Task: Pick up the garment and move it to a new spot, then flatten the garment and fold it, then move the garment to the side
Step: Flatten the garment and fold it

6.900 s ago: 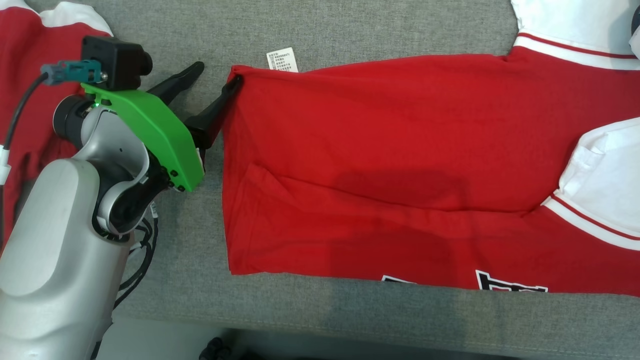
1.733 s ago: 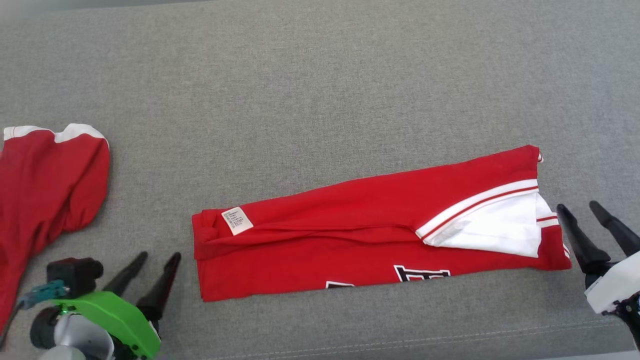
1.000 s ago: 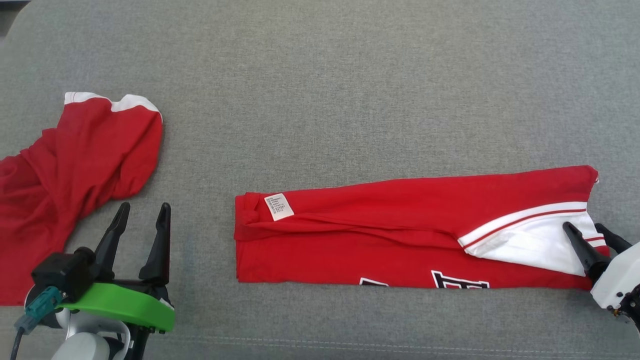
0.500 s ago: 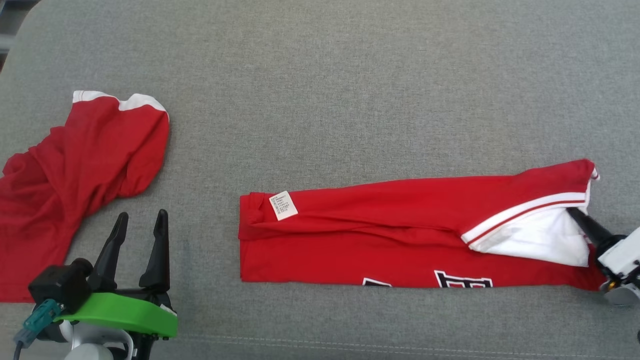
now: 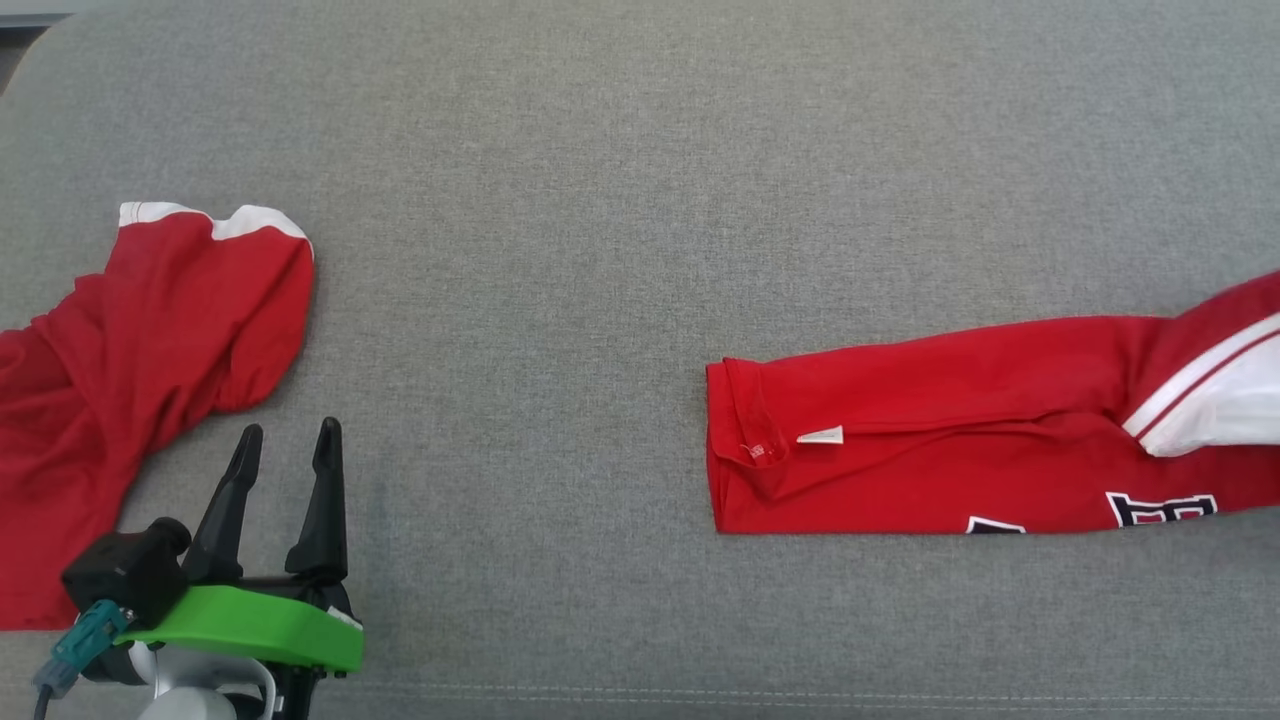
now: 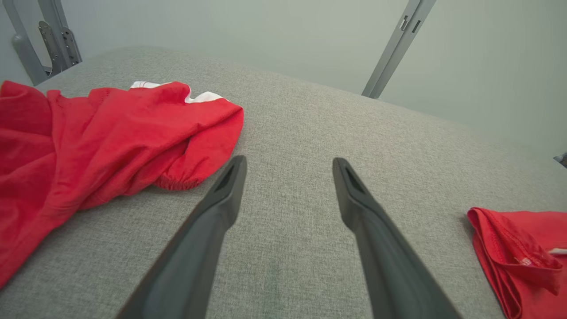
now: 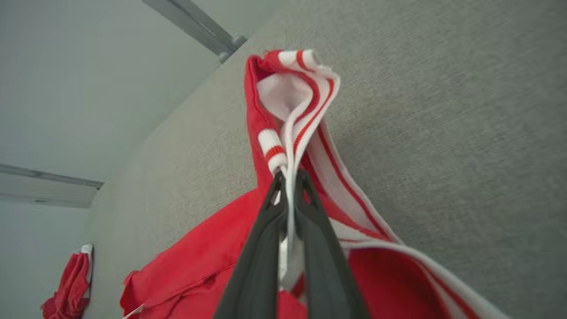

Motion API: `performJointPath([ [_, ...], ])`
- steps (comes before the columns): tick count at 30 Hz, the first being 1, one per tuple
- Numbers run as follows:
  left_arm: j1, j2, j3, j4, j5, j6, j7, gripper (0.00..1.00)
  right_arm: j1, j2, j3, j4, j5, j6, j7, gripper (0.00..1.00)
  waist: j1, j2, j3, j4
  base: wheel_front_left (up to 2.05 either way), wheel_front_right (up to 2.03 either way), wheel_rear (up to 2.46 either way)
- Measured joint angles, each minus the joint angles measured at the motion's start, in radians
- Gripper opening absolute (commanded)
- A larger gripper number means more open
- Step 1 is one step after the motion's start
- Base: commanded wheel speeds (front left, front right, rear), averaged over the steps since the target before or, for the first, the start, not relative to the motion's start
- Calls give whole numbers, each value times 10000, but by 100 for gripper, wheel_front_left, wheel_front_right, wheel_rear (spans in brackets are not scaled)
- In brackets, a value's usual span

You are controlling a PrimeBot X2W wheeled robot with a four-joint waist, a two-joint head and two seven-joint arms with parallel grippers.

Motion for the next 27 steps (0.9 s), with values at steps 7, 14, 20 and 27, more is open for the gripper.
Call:
performJointPath([
  [7, 1, -58, -196, 31, 82, -29, 0, 100, -306, 763, 1129, -3365, 368, 387, 1204, 0, 0, 0, -152, -177, 0, 0, 0],
  [14, -266, -10, -560, 334, 345, -198, 21, 100, -805, 2159, 2224, -4729, -347, 374, 1137, 0, 0, 0, -129, -63, 0, 0, 0],
  [20, -731, -21, -725, 385, 353, -295, 121, 100, -1270, 3266, 3394, -4637, -1827, 326, 844, 0, 0, 0, 12, 146, 0, 0, 0],
  [27, -875, -56, -761, 671, 353, -380, 240, 100, -1724, 4013, 4533, -4010, -3323, -46, 763, 0, 0, 0, 217, 423, 0, 0, 0],
])
